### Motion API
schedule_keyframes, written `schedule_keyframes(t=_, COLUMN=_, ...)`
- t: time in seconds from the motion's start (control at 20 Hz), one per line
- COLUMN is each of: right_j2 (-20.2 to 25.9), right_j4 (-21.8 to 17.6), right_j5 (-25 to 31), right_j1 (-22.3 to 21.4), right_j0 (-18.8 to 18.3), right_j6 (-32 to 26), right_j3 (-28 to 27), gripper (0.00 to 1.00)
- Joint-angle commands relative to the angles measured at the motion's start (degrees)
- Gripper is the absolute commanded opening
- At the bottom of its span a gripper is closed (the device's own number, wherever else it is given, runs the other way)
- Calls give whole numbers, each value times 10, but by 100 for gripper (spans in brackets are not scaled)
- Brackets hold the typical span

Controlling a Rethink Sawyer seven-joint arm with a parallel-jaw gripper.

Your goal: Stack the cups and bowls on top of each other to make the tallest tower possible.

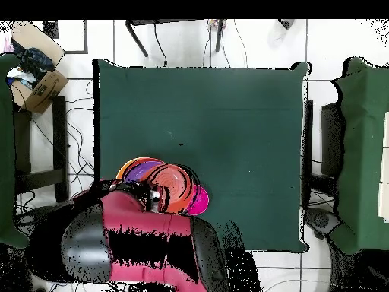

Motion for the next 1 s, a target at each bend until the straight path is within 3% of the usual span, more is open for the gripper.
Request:
schedule_keyframes(t=0.05, right_j2=33, right_j4=-20, right_j5=-47, right_j1=36, right_j0=28, right_j6=68, right_j3=81, gripper=0)
schedule_keyframes(t=0.5, right_j2=22, right_j4=-26, right_j5=-66, right_j1=55, right_j0=59, right_j6=98, right_j3=77, gripper=0)
schedule_keyframes(t=1.0, right_j2=22, right_j4=-19, right_j5=-91, right_j1=65, right_j0=64, right_j6=91, right_j3=85, gripper=0)
